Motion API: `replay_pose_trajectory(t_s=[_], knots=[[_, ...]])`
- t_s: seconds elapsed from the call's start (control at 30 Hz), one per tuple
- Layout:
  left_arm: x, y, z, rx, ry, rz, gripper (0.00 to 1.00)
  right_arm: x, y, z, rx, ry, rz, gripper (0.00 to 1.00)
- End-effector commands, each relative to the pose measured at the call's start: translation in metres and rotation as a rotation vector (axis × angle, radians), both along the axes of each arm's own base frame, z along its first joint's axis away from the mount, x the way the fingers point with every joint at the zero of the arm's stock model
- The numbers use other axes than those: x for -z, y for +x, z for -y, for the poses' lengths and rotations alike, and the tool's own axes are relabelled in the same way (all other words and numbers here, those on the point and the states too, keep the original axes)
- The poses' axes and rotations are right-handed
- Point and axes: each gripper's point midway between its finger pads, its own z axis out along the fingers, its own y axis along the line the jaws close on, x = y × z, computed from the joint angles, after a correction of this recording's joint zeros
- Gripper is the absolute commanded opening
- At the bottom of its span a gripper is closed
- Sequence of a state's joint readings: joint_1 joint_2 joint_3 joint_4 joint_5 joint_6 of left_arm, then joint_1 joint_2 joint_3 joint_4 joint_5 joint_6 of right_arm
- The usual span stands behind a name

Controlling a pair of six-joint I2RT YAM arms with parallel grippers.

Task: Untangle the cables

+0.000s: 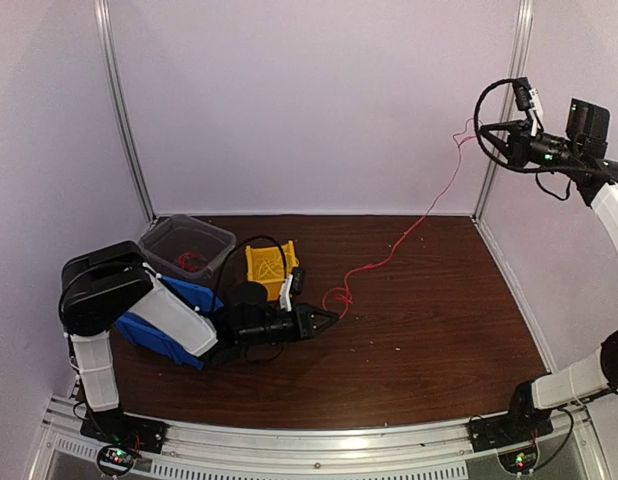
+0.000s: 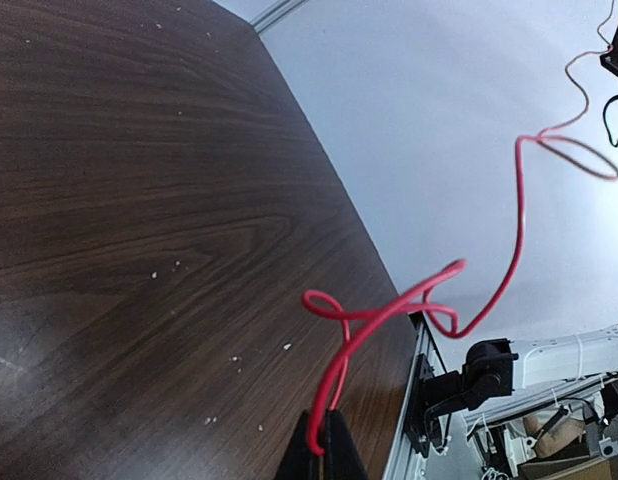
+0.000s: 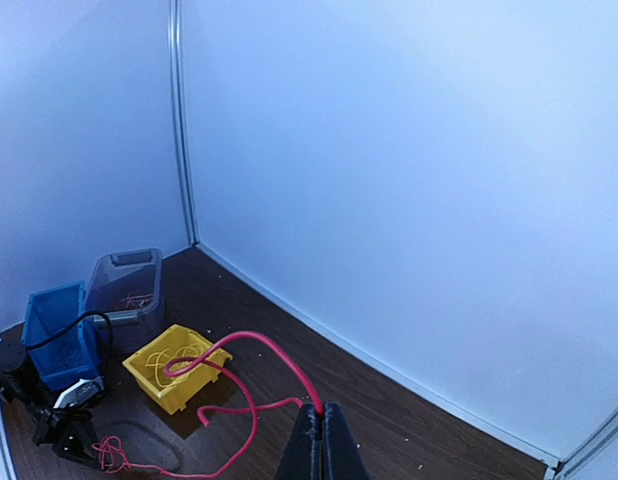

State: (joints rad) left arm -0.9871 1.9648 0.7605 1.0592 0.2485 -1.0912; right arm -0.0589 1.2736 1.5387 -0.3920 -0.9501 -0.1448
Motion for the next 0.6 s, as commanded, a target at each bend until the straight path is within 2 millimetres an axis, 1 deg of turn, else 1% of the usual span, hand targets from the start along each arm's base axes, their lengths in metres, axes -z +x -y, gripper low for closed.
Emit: replay_pose_trajectory(t_s=[0.0, 0.07, 0.2, 0.23, 0.33, 0.37, 0.43, 0.53, 0.57], knots=[[0.014, -0.001, -0.026, -0.058, 0.151, 0.010, 0.00, -0.023, 0.012, 0.037, 0.149, 0.045, 0.065, 0.00], [0.012, -0.002, -0.041, -0.101, 0.189, 0.047, 0.00, -0.015, 0.018, 0.050, 0.187, 0.057, 0.053, 0.00], [0.009, -0.001, -0.064, -0.155, 0.329, 0.107, 0.00, 0.003, 0.030, 0.079, 0.280, 0.075, 0.030, 0.00], [0.011, 0.002, -0.072, -0.185, 0.367, 0.115, 0.00, 0.006, 0.033, 0.090, 0.308, 0.084, 0.025, 0.00], [0.008, 0.002, -0.092, -0.219, 0.449, 0.134, 0.00, 0.013, 0.040, 0.113, 0.371, 0.092, 0.022, 0.00], [0.000, 0.001, -0.099, -0.238, 0.457, 0.147, 0.00, 0.016, 0.042, 0.121, 0.394, 0.092, 0.022, 0.00], [-0.010, 0.001, -0.119, -0.288, 0.492, 0.176, 0.00, 0.024, 0.046, 0.133, 0.433, 0.092, 0.019, 0.00], [-0.031, 0.002, -0.156, -0.396, 0.543, 0.221, 0.00, 0.042, 0.053, 0.150, 0.485, 0.095, -0.007, 0.00], [-0.035, 0.000, -0.169, -0.420, 0.571, 0.231, 0.00, 0.050, 0.055, 0.155, 0.495, 0.096, -0.020, 0.00]])
